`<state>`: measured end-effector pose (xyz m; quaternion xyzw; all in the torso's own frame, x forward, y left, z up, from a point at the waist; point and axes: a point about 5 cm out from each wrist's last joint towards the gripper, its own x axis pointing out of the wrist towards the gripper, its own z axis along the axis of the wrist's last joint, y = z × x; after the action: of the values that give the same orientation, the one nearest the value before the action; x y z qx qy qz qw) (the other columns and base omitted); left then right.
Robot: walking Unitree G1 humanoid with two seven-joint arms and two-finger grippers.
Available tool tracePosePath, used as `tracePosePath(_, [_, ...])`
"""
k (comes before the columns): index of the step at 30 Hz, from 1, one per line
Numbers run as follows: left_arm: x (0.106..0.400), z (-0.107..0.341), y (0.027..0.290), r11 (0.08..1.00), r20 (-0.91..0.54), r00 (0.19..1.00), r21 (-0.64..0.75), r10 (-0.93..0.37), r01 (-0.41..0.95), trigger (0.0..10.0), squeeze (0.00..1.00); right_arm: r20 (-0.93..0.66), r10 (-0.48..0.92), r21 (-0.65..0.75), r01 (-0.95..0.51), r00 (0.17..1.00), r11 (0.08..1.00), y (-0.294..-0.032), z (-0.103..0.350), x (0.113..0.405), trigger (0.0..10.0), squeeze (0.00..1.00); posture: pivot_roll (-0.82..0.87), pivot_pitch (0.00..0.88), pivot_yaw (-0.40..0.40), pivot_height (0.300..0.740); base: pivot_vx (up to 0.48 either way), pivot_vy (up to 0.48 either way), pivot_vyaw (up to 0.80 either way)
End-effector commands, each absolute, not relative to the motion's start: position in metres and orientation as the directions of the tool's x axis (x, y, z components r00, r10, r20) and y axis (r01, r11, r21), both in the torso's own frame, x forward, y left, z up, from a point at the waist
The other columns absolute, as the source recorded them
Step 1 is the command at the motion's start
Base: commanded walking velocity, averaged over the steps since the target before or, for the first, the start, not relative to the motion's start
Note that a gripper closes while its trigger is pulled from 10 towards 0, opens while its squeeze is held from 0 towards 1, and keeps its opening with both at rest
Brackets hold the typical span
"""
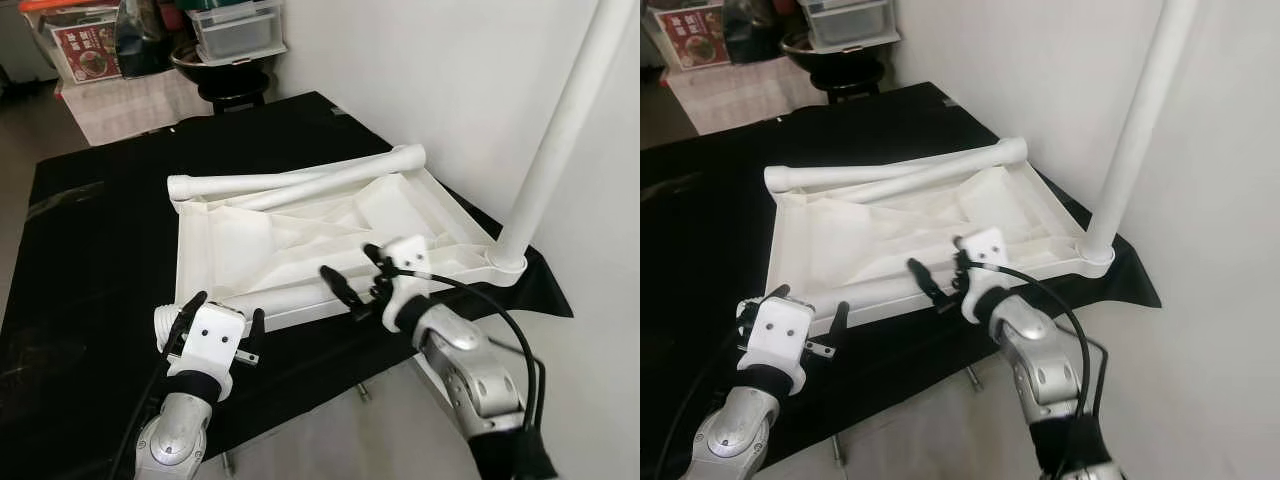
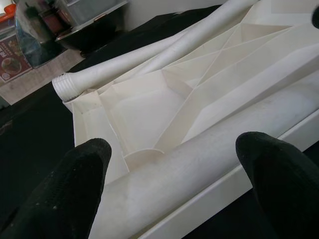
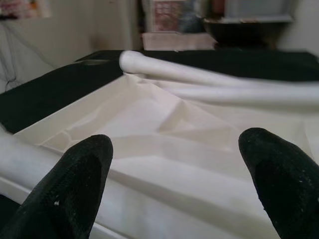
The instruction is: Building children table
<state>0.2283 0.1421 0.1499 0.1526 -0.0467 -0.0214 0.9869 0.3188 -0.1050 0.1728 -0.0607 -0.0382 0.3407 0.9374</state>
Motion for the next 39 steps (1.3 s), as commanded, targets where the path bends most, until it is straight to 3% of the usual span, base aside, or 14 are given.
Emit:
tracePosePath(1, [0.229,0.147,0.150,0.944,0.061,0.998,0.329,-0.024,0.002,10.0,0.00,0.005,0.723,-0.190,-0.709,0.691,0.679,-0.096,0.172,0.316,10.0,0.00,-0.07,0.103,0.037,0.740,0.000,0.000,0.00])
tracePosePath(5, [0.227,0.149,0.155,0.941,0.070,0.997,0.336,0.013,-0.036,10.0,0.00,-0.014,0.774,-0.230,-0.755,0.633,0.614,-0.092,0.176,0.315,10.0,0.00,-0.07,0.102,0.035,0.740,0.000,0.000,0.00])
tracePosePath(8, [0.220,0.149,0.174,0.914,0.061,0.981,0.358,0.182,-0.191,10.0,0.00,-0.065,0.809,-0.338,-0.776,0.584,0.533,-0.093,0.183,0.317,10.0,0.00,-0.05,0.109,0.028,0.740,0.000,0.000,0.00])
tracePosePath(14, [0.214,0.145,0.183,0.910,0.020,0.968,0.338,0.250,-0.242,10.0,0.00,-0.075,0.826,-0.355,-0.789,0.558,0.501,-0.093,0.186,0.318,10.0,0.00,-0.05,0.109,0.024,0.740,0.000,0.000,0.00])
tracePosePath(17, [0.202,0.154,0.188,0.943,-0.007,0.959,0.185,0.282,-0.276,10.0,0.00,-0.094,0.818,-0.389,-0.778,0.567,0.494,-0.099,0.184,0.322,10.0,0.00,-0.03,0.119,0.023,0.740,0.000,0.000,0.00])
tracePosePath(22, [0.198,0.158,0.188,0.955,-0.018,0.960,0.117,0.278,-0.274,10.0,0.00,-0.105,0.817,-0.400,-0.777,0.566,0.487,-0.100,0.181,0.322,10.0,0.00,-0.03,0.118,0.026,0.740,0.000,0.000,0.00])
tracePosePath(26, [0.203,0.157,0.178,0.985,-0.050,0.985,0.058,0.164,-0.161,10.0,0.00,-0.160,0.880,-0.420,-0.837,0.448,0.349,-0.097,0.182,0.317,10.0,0.00,-0.03,0.117,0.026,0.740,0.000,0.000,0.00])
tracePosePath(36, [0.203,0.170,0.185,0.976,-0.052,0.978,-0.074,0.202,-0.205,10.0,0.00,-0.161,0.887,-0.448,-0.833,0.433,0.325,-0.094,0.188,0.325,10.0,0.00,-0.03,0.119,0.011,0.740,0.000,0.000,0.00])
tracePosePath(39, [0.202,0.175,0.186,0.977,-0.016,0.979,-0.058,0.205,-0.205,10.0,0.00,-0.165,0.922,-0.431,-0.866,0.351,0.253,-0.084,0.189,0.322,10.0,0.00,-0.04,0.118,0.004,0.740,0.000,0.000,0.00])
